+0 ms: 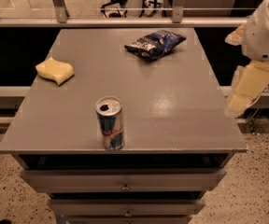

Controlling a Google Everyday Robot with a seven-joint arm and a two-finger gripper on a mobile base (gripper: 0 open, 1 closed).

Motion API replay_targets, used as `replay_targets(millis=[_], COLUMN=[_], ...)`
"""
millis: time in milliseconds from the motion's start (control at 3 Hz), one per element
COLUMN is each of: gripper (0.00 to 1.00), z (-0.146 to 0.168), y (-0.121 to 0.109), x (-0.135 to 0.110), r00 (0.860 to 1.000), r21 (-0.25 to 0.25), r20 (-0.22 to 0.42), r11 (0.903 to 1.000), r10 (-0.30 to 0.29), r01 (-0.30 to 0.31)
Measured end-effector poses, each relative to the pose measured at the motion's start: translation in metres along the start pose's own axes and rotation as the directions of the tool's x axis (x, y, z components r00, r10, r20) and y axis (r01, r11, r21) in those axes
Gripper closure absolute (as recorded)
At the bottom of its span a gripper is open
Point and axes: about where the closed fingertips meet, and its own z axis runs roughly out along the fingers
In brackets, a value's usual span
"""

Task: Pick blue chip bag

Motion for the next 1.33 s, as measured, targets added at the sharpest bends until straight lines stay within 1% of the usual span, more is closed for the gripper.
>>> replay_targets(millis=[333, 667, 1000, 1333], gripper=[0.0, 0.0, 0.0, 0.0], z=[0.039, 0.073, 0.114, 0.114], y=[-0.043, -0.083, -0.127, -0.127], x=[-0.025, -0.045, -0.069, -0.069], r00=[0.997, 0.986, 0.963, 0.963], r21=[0.032, 0.055, 0.073, 0.073], r20=[0.083, 0.164, 0.263, 0.263], r11=[0.9995, 0.9978, 0.9938, 0.9939], r10=[0.004, 0.027, 0.061, 0.061], r01=[-0.007, -0.037, -0.083, -0.083])
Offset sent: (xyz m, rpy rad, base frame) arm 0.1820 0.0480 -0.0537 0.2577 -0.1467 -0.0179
